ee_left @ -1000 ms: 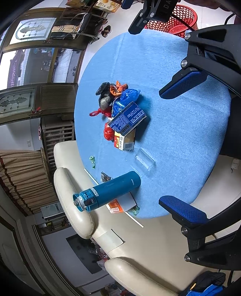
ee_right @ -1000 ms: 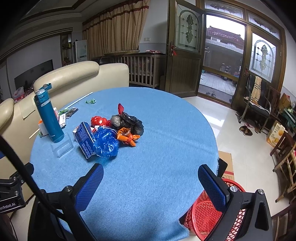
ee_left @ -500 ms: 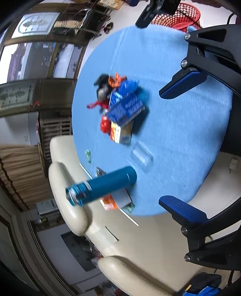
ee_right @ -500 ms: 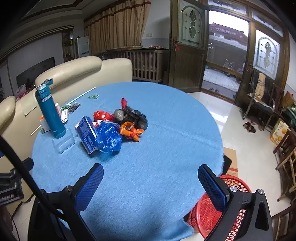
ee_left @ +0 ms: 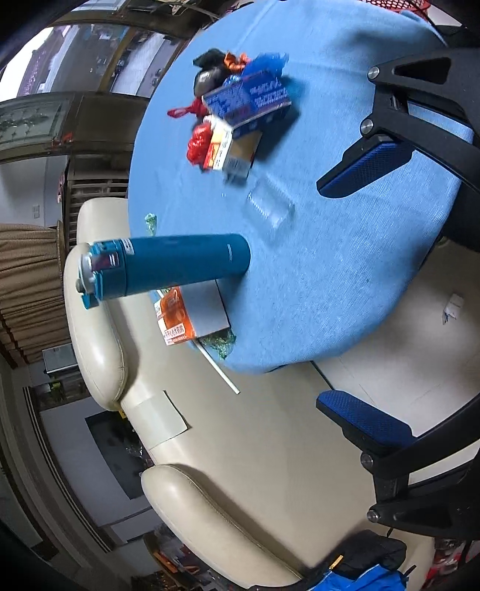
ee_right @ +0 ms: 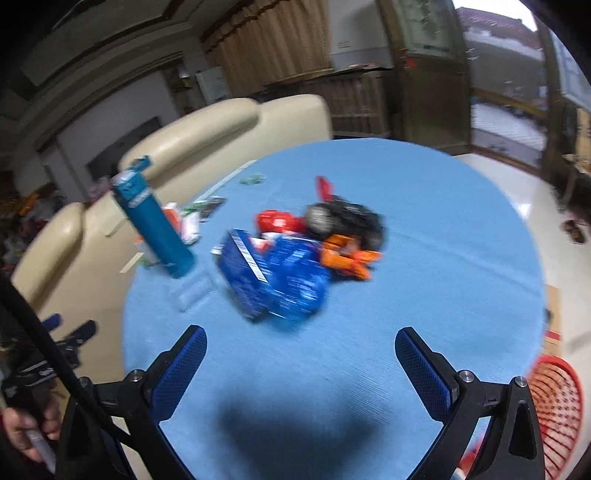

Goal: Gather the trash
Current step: 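Grasp the blue printed carton with the right tool while the left tool approaches the clear plastic tray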

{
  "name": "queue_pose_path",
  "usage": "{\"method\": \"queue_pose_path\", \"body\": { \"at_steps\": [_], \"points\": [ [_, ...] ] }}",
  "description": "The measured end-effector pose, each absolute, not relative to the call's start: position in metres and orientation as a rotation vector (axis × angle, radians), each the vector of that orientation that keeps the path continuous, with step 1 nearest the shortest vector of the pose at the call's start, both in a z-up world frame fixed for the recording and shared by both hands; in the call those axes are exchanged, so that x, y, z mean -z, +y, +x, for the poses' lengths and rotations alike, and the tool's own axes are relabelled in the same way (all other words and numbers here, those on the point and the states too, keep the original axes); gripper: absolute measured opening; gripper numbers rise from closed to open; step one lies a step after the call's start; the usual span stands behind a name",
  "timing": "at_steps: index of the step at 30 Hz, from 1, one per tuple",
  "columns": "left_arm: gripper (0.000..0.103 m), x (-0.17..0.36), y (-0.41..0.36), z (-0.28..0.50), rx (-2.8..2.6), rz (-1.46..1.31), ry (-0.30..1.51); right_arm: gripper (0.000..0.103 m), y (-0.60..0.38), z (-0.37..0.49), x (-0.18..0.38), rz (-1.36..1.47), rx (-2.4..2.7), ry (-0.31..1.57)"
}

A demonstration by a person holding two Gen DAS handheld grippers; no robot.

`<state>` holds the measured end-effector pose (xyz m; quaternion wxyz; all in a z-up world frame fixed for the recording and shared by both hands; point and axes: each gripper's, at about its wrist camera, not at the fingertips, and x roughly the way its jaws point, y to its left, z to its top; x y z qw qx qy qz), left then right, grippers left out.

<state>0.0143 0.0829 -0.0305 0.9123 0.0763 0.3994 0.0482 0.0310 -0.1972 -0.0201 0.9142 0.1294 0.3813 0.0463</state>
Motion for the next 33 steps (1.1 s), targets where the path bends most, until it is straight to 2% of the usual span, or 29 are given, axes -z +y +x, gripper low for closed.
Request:
{"method": "queue_pose_path", "body": {
  "at_steps": [6, 15, 20, 21, 28, 29, 32, 33],
  "points": [
    [0.103, 0.045, 0.078, 0.043, -0.005, 0.189, 0.836, 0.102, -0.154, 0.079, 0.021, 0.132, -0.192, 0.762],
    [0.103, 0.056, 0.085, 0.070, 0.128, 0.161, 0.867, 0.090, -0.105, 0.146, 0.063, -0.047, -0.201, 0.870],
    [0.103, 0.065, 0.075, 0.080, 0.240, 0.174, 0.880, 0.071, -0.094, 0.160, 0.089, -0.085, -0.174, 0.935],
    [0.103, 0.067, 0.071, 0.084, 0.255, 0.180, 0.883, 0.061, -0.094, 0.162, 0.094, -0.086, -0.168, 0.943],
    [0.102, 0.084, 0.045, 0.113, 0.337, 0.186, 0.893, 0.058, -0.130, 0.149, 0.087, 0.074, -0.180, 0.935],
    [0.100, 0.085, 0.043, 0.116, 0.344, 0.178, 0.896, 0.058, -0.137, 0.144, 0.083, 0.114, -0.194, 0.930],
    [0.085, 0.093, 0.041, 0.126, 0.370, 0.144, 0.930, 0.058, -0.152, 0.128, 0.069, 0.198, -0.239, 0.908],
    [0.076, 0.095, 0.040, 0.129, 0.375, 0.136, 0.941, 0.058, -0.159, 0.119, 0.063, 0.214, -0.246, 0.892]
  ]
}}
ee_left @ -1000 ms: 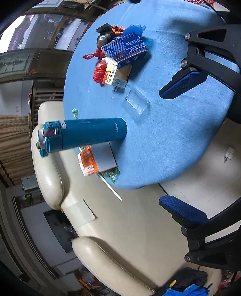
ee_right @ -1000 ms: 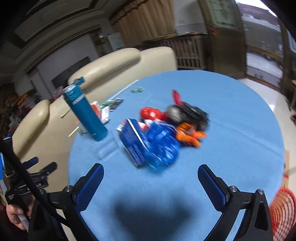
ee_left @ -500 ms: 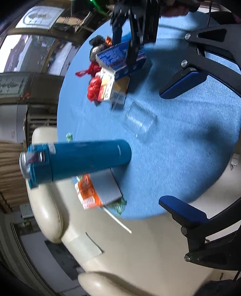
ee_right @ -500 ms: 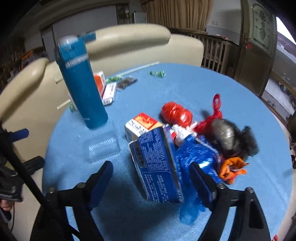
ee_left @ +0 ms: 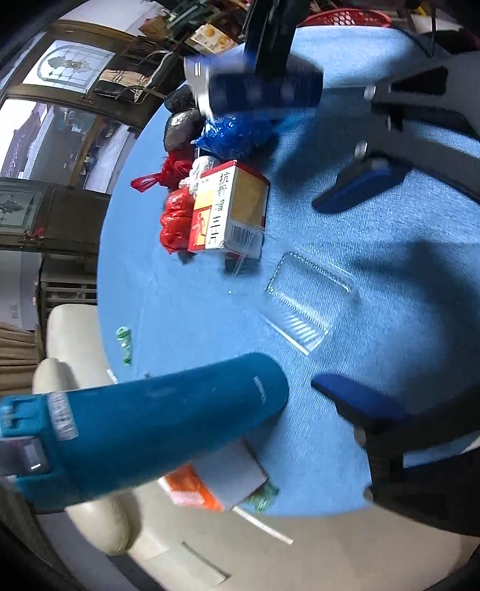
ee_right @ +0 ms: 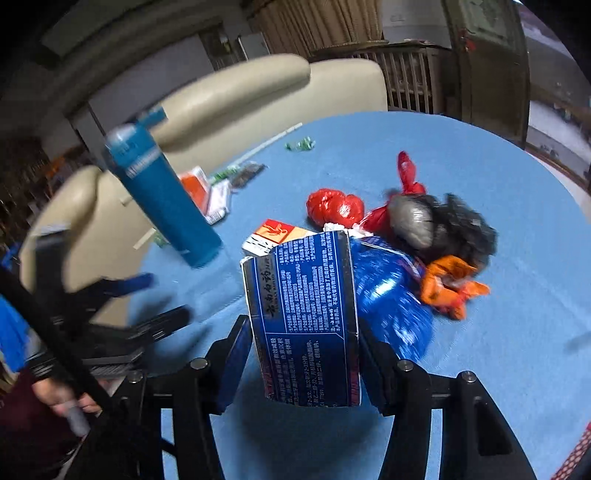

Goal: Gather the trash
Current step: 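Grasp the blue printed carton with the right tool while the left tool approaches the clear plastic tray, then grasp the clear plastic tray with the left tool while the right tool carries the carton to the red wastebasket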

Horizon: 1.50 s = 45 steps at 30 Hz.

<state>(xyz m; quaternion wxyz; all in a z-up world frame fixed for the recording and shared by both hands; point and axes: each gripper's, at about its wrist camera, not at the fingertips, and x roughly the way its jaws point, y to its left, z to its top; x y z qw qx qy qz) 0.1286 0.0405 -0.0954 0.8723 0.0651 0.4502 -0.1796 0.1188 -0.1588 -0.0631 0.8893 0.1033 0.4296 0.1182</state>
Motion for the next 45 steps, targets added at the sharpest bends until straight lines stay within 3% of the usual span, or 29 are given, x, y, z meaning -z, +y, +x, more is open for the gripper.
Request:
{"method": "queue_pose_path", "body": {
  "at_steps": [2, 4, 6, 8, 13, 14, 15, 16, 17, 18, 29, 30, 31, 32, 45],
  "points": [
    [0.061, 0.103, 0.039, 0.134, 0.384, 0.122, 0.972, 0.058, -0.165, 0.107, 0.057, 0.239, -0.251, 0.873],
    [0.035, 0.110, 0.038, 0.137, 0.393, 0.104, 1.004, 0.058, -0.176, 0.092, 0.052, 0.275, -0.254, 0.855],
    [0.019, 0.115, 0.038, 0.138, 0.399, 0.080, 1.026, 0.058, -0.183, 0.081, 0.050, 0.293, -0.246, 0.844],
    [0.013, 0.117, 0.038, 0.134, 0.403, 0.059, 1.030, 0.058, -0.193, 0.067, 0.048, 0.311, -0.235, 0.832],
    [0.013, 0.111, 0.033, 0.120, 0.409, 0.079, 1.003, 0.058, -0.215, 0.045, 0.049, 0.343, -0.197, 0.815],
    [0.016, 0.109, 0.034, 0.118, 0.406, 0.073, 0.995, 0.058, -0.218, 0.042, 0.050, 0.351, -0.192, 0.816],
    [0.035, 0.106, 0.034, 0.117, 0.400, 0.074, 0.991, 0.058, -0.222, 0.039, 0.051, 0.360, -0.185, 0.817],
    [0.063, 0.104, 0.035, 0.116, 0.385, 0.083, 0.980, 0.058, -0.224, 0.038, 0.052, 0.364, -0.178, 0.817],
    [0.074, 0.100, 0.035, 0.115, 0.362, 0.099, 0.957, 0.058, -0.228, 0.034, 0.053, 0.369, -0.174, 0.817],
    [0.078, 0.096, 0.036, 0.114, 0.341, 0.115, 0.924, 0.058, -0.230, 0.032, 0.054, 0.381, -0.169, 0.817],
    [0.078, 0.108, 0.017, 0.160, 0.347, 0.220, 0.962, 0.058, -0.243, 0.025, 0.065, 0.443, -0.145, 0.822],
    [0.076, 0.109, 0.017, 0.160, 0.350, 0.210, 0.961, 0.058, -0.244, 0.024, 0.065, 0.447, -0.141, 0.823],
    [0.064, 0.109, 0.016, 0.159, 0.356, 0.200, 0.957, 0.058, -0.246, 0.023, 0.065, 0.449, -0.139, 0.823],
    [0.062, 0.110, 0.015, 0.159, 0.357, 0.199, 0.958, 0.058, -0.247, 0.022, 0.065, 0.451, -0.136, 0.823],
    [0.059, 0.077, -0.020, 0.083, 0.484, 0.205, 0.899, 0.058, -0.268, -0.005, 0.058, 0.445, -0.092, 0.790]
  ]
}}
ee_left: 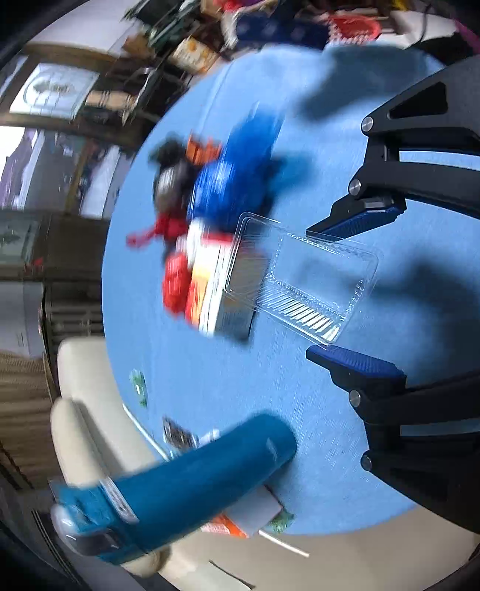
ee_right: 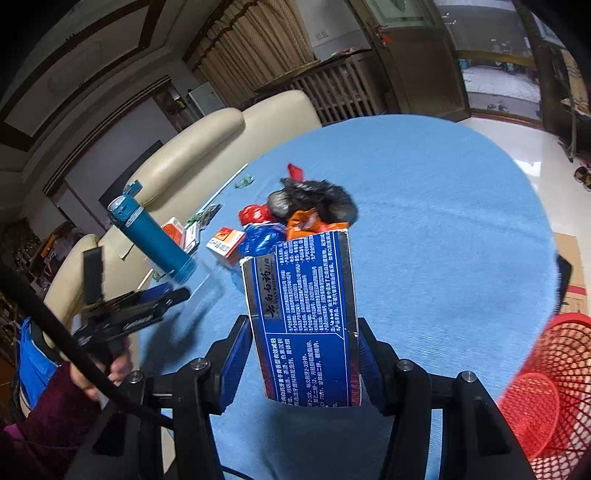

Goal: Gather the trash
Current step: 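Grasp the clear plastic tray with the left tool while the right tool carries the carton to the red wastebasket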

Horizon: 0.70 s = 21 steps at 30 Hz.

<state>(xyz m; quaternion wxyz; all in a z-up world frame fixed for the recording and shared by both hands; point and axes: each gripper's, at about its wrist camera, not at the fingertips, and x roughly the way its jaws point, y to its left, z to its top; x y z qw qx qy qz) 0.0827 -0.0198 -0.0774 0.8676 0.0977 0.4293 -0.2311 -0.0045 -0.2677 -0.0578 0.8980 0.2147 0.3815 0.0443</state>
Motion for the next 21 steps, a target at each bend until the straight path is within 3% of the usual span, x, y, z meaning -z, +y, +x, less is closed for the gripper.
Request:
{"method": "queue_pose_path", "body": {
  "at_steps": [12, 21],
  "points": [
    [0.060, 0.039, -0.171, -0.013, 0.901, 0.367, 0.847, 0.058, -0.369, -0.093, 0.063, 0.524, 0.168, 0.774],
    [0.062, 0.060, -0.300, -0.047, 1.077, 0.488, 0.902, 0.060, -0.447, -0.150, 0.104, 0.710, 0.325, 0.797]
  ]
}}
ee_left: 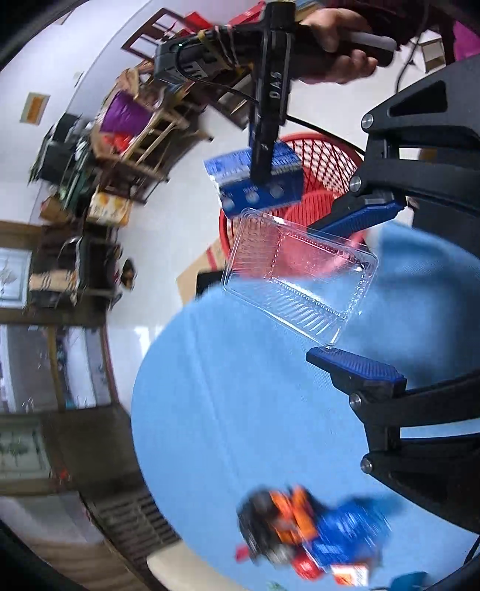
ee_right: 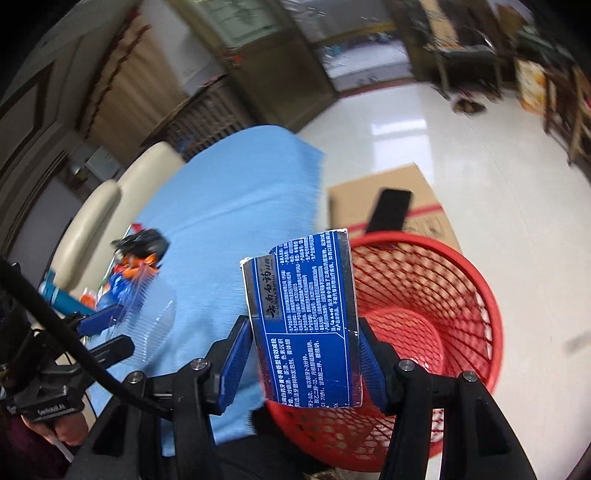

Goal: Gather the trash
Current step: 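Grasp the clear plastic tray with the left tool while the right tool carries the carton to the red wastebasket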

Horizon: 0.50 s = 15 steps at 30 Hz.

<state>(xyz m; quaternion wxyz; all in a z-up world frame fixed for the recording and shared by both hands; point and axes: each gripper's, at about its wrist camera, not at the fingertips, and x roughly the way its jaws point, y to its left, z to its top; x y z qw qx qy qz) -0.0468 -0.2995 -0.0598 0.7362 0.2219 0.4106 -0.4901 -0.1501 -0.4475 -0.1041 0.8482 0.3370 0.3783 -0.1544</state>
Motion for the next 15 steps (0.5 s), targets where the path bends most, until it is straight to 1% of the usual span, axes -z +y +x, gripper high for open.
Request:
{"method": "queue_pose_path", "body": {
  "at_steps": [4, 5, 6, 7, 8, 15],
  "points": [
    [0.064, 0.070, -0.339, -0.065, 1.122, 0.531, 0.919, 0.060, -0.474, -0.167, 0.122, 0.799, 0.371, 0.802],
    [0.064, 0.073, -0.346, -0.068, 1.132, 0.537, 0.927, 0.061, -0.480, -0.172, 0.124, 0.822, 0.371, 0.794],
    [0.064, 0.076, -0.352, -0.071, 1.145, 0.539, 0.938, 0.067, -0.486, -0.176, 0.126, 0.844, 0.381, 0.785],
    [0.064, 0.079, -0.356, -0.072, 1.154, 0.543, 0.950, 0.069, -0.490, -0.180, 0.127, 0.849, 0.395, 0.779],
    [0.064, 0.083, -0.359, -0.073, 1.154, 0.552, 0.958, 0.069, -0.493, -0.183, 0.127, 0.852, 0.406, 0.772],
    [0.064, 0.079, -0.337, -0.069, 1.126, 0.535, 0.938, 0.069, -0.499, -0.189, 0.125, 0.851, 0.428, 0.740]
  ]
}}
